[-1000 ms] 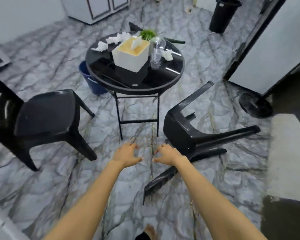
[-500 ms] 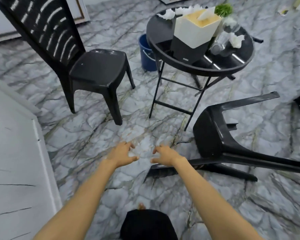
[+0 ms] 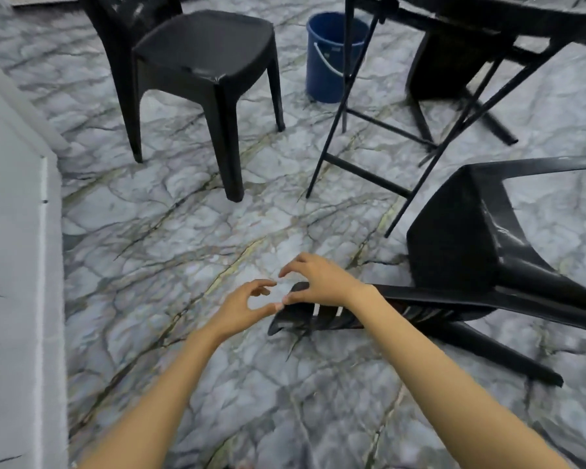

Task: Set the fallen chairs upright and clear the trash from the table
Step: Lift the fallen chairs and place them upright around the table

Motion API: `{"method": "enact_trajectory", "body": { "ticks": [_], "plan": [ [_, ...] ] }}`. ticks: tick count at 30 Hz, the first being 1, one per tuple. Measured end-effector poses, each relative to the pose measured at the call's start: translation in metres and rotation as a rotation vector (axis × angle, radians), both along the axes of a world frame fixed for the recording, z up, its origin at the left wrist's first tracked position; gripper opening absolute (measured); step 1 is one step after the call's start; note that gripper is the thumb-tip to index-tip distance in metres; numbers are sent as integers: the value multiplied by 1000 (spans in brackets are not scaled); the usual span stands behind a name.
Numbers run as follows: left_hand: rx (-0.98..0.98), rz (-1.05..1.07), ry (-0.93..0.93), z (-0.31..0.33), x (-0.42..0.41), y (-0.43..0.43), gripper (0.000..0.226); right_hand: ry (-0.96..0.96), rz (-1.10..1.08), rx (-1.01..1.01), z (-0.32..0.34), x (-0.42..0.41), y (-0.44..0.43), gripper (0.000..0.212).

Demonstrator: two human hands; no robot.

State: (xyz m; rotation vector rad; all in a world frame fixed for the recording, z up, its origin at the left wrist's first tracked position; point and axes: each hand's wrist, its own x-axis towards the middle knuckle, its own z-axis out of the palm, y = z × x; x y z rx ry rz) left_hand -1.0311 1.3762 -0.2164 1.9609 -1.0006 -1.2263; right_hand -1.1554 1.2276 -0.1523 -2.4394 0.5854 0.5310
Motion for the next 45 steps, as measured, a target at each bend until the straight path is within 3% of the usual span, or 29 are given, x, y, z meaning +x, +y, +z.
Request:
{"method": "enact_trajectory", "body": {
  "ticks": [5, 11, 19, 27, 33, 36, 45],
  "plan": [
    [-202, 107, 309, -95, -21, 2, 31, -47, 108, 78, -58, 6, -2, 40],
    [-515, 237, 495, -183, -37, 10, 38, -227, 155, -76, -94, 6, -11, 22],
    [-553, 307, 718, -196, -48, 11, 64, -211, 144, -49, -89, 10, -11, 17],
    [-554, 433, 741, -197, -53, 7, 40, -311, 151, -15, -92, 8, -16, 14],
    [-504, 476, 678, -106, -79, -6, 34, -303, 43, 50, -9, -30, -30, 16],
    [-516, 442, 584, -21, -101, -27, 24, -336, -42, 87, 73, -67, -51, 20],
    [-550, 247, 457, 248, -194, -129, 27, -462, -372, 193, 302, -217, -138, 17]
  ]
}}
